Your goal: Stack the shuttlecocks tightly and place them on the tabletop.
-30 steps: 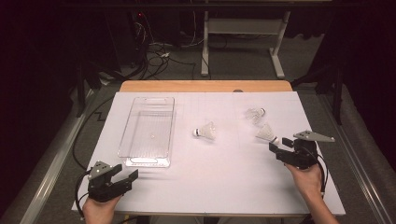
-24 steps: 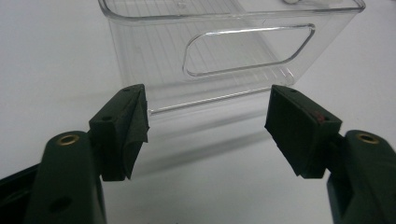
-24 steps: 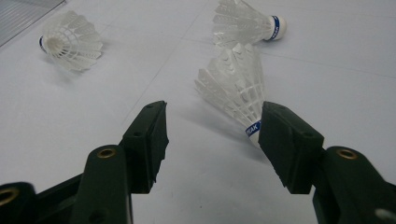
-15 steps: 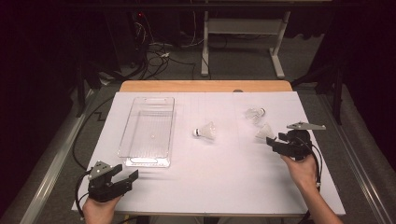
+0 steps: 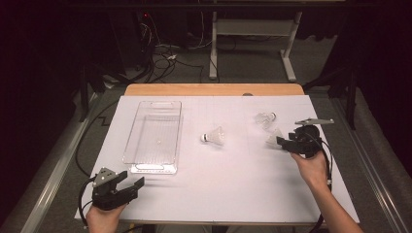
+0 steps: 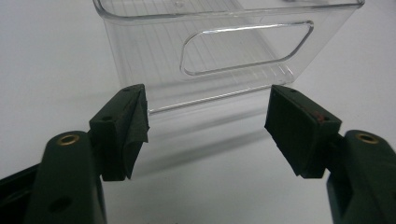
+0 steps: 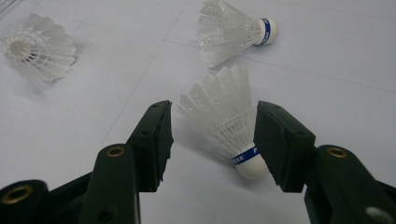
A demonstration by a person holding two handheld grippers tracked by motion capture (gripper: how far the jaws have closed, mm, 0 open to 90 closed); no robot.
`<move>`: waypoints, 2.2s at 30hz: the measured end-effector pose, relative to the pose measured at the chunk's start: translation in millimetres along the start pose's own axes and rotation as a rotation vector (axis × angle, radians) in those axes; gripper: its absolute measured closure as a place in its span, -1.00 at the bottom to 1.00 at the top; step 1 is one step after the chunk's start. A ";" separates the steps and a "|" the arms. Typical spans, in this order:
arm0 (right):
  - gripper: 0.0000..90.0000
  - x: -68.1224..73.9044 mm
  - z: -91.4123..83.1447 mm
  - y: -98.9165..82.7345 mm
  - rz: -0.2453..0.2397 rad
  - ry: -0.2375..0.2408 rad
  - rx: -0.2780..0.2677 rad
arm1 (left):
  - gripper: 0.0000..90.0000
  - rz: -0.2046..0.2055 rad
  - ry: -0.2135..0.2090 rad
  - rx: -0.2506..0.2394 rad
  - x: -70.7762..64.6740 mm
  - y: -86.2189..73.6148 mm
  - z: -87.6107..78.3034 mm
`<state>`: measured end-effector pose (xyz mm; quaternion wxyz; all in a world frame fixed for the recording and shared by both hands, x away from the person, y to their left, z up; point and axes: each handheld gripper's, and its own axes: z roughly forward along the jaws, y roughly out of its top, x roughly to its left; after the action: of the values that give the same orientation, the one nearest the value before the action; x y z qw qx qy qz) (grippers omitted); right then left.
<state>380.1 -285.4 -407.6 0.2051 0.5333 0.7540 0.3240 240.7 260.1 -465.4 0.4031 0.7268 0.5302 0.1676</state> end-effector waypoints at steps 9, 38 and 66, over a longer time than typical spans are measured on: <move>0.09 -2.9 8.7 13.4 0.019 -0.021 0.036 | -0.31 0.004 0.001 0.000 -0.5 -0.2 0.1; 0.10 0.7 40.5 46.7 0.052 -0.086 0.147 | -0.31 0.015 -0.007 0.002 -1.6 -0.1 0.0; 0.44 2.6 54.2 48.1 0.025 -0.130 0.243 | -0.32 0.019 -0.008 0.001 -2.2 0.0 0.9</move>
<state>447.0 -257.6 -411.8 0.1833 0.5835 0.7661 0.1977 240.5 257.7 -465.6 0.4035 0.7327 0.5216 0.1684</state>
